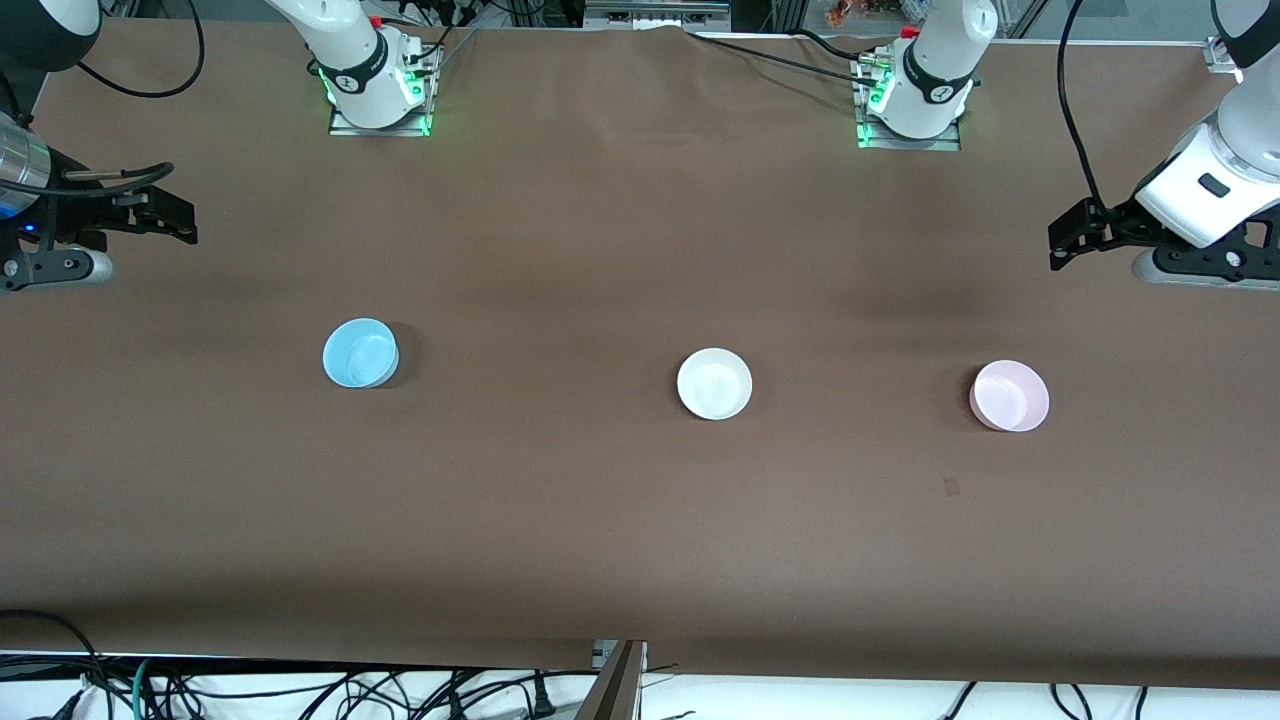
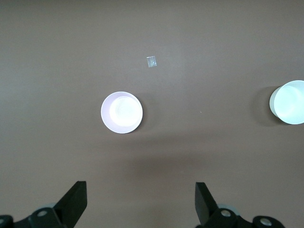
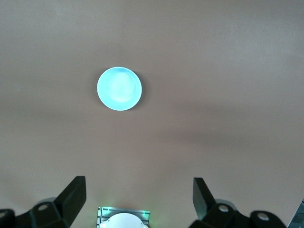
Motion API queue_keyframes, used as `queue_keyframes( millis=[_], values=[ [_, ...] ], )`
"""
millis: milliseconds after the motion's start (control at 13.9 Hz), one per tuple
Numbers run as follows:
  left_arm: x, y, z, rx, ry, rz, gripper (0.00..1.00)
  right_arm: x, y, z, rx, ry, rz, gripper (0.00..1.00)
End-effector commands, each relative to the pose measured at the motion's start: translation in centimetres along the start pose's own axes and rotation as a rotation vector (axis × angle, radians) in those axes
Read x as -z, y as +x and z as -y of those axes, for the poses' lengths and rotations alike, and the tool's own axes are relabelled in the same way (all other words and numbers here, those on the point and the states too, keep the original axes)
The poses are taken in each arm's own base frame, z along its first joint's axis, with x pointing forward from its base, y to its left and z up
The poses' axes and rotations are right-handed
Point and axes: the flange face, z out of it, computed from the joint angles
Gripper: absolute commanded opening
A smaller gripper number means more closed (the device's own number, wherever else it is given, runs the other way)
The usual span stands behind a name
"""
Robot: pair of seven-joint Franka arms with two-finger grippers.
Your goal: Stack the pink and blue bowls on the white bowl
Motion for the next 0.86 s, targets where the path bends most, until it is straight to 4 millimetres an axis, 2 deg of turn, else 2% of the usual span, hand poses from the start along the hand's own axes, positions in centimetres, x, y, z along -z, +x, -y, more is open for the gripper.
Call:
queue_keyframes(
  millis=[0,792],
  values=[
    [0.63,0.4,0.2,-0.004,-0.018,-0.012,1.0,0.61,0.19,-0.35,0.008,0.019,-0.01,0.99],
    [0.54,0.43,0.46,0.003,-0.018,-0.01,1.0,0.59,0.17,-0.52,0.005,0.019,-0.01,0.99]
  ],
)
